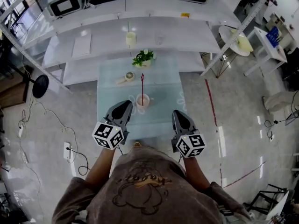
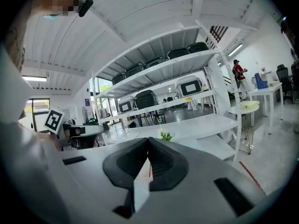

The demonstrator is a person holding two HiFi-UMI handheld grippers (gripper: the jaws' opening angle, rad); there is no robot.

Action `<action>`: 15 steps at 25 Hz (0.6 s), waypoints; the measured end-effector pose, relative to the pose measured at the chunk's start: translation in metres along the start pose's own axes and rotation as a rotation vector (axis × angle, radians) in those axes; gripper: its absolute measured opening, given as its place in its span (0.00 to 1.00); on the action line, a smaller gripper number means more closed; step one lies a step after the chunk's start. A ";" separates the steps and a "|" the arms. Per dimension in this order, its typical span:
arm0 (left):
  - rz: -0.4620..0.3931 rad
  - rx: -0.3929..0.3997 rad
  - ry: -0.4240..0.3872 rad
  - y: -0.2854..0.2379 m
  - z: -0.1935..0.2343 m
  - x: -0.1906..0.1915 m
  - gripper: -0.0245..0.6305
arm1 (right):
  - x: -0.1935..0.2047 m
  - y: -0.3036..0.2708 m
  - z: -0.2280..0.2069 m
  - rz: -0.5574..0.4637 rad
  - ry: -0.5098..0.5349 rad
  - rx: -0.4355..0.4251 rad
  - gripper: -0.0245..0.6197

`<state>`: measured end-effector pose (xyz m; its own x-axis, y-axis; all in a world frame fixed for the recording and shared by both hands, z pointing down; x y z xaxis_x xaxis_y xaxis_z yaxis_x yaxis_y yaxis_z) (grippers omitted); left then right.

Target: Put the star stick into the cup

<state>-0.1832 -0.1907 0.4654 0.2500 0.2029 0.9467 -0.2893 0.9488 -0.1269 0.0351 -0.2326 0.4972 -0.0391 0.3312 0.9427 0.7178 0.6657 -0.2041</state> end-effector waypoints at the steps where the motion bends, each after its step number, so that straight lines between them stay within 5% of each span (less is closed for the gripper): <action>1: 0.000 0.001 -0.009 0.002 -0.002 0.002 0.09 | 0.000 0.000 0.000 0.000 0.006 -0.002 0.04; 15: 0.004 -0.018 -0.027 0.006 -0.005 0.027 0.08 | 0.009 -0.007 -0.003 0.020 0.040 -0.011 0.04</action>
<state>-0.1738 -0.1789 0.4888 0.2239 0.2007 0.9537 -0.2740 0.9521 -0.1360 0.0318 -0.2364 0.5080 0.0027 0.3174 0.9483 0.7259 0.6516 -0.2202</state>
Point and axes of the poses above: the fingertips, and each gripper's own axes: y backward along the fingers, z to its left, x out of its underside, the point moved 2 cm from there along y, backward along the fingers, and after that the axes turned 1 degree about y, right-handed, at the moved point
